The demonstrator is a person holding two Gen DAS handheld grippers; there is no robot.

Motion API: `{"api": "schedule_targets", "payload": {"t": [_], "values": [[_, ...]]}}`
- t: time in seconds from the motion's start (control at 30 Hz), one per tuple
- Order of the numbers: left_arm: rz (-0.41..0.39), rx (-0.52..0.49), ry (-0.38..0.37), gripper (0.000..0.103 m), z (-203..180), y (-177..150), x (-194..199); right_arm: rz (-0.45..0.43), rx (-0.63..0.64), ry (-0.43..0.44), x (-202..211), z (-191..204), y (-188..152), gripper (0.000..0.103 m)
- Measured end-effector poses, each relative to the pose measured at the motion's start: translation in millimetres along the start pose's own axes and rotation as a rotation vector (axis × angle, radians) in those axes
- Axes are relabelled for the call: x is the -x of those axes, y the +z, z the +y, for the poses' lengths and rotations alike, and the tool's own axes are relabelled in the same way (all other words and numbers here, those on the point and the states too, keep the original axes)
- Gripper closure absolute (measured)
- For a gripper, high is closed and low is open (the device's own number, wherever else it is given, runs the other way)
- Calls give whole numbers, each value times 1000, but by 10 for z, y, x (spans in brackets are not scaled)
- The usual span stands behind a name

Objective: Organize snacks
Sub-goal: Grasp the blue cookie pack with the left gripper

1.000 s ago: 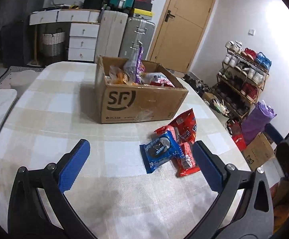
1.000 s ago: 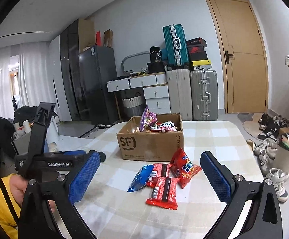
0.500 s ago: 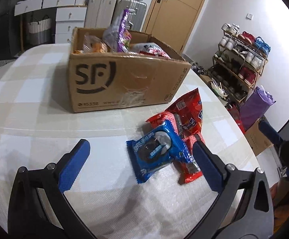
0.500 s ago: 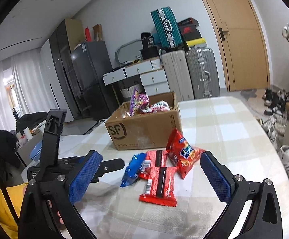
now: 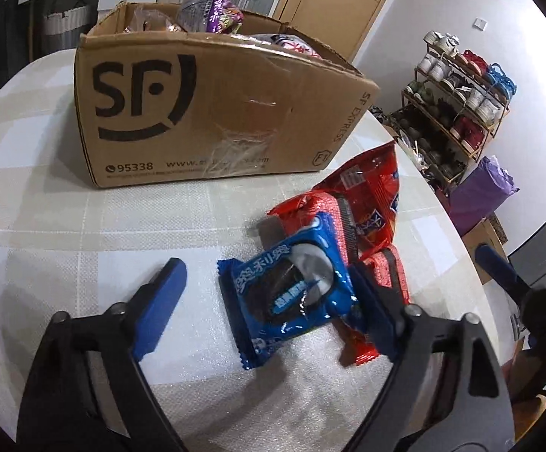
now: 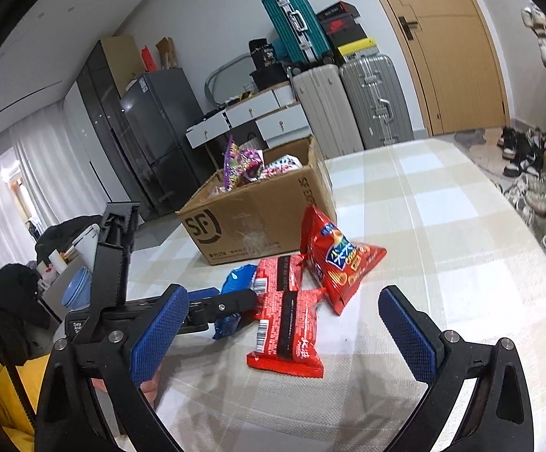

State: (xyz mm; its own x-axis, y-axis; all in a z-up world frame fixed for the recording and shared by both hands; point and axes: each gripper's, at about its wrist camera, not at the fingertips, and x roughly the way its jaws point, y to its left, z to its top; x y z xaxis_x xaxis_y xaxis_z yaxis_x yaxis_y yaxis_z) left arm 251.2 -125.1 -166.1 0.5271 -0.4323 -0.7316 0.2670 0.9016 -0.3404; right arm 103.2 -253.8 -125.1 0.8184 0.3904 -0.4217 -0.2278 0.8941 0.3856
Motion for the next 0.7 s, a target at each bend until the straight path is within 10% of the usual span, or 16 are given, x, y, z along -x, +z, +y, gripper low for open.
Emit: {"api": "schedule_targets", "payload": {"t": [0.3, 0.7], "values": [[8, 15, -48, 53, -78, 128, -299, 40, -27, -10, -84, -43, -27, 0], [-32, 68, -57, 57, -64, 217, -190, 263, 37, -102, -623, 23, -105, 1]]}}
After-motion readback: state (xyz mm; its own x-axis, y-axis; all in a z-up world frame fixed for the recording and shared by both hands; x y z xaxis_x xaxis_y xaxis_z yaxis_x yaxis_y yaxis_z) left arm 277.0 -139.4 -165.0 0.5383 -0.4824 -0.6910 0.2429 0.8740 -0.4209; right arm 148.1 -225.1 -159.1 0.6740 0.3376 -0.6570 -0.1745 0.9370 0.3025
